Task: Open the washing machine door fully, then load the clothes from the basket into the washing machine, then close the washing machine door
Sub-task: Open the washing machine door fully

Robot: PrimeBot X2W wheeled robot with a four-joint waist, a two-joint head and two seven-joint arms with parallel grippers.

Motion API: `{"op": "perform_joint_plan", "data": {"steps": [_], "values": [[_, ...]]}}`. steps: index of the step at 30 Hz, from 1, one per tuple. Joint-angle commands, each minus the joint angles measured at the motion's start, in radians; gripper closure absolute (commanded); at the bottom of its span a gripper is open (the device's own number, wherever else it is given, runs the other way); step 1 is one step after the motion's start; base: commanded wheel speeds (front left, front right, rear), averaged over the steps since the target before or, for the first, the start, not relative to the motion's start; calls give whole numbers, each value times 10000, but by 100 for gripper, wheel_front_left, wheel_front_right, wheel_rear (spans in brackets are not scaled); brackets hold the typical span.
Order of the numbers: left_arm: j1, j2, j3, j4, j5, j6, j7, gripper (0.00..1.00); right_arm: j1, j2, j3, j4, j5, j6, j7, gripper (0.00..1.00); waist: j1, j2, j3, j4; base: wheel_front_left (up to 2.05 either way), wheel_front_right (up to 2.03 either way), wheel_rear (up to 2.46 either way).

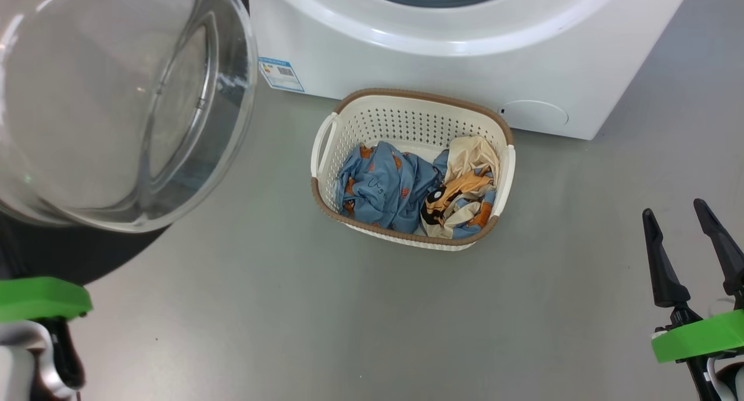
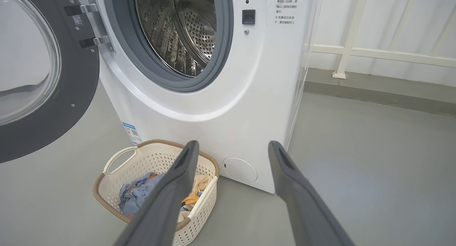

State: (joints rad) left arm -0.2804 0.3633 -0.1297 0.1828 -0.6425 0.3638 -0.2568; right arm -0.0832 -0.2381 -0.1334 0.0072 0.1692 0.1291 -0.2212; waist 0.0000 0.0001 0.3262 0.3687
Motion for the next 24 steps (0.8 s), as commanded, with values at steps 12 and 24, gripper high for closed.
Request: {"op": "perform_joint_plan", "data": {"steps": [12,24], "values": [[-1689,375,1883,2039,692,-1277,-49,100,-237,-252,189,-318,22,16,62,0,0,-1,232,-56,0,0,0],[-1465,-341,3062,2116,1540,-1827,-49,100,-298,-152,291,-281,2,16,44,0,0,-1,83,-148,0,0,0]]}}
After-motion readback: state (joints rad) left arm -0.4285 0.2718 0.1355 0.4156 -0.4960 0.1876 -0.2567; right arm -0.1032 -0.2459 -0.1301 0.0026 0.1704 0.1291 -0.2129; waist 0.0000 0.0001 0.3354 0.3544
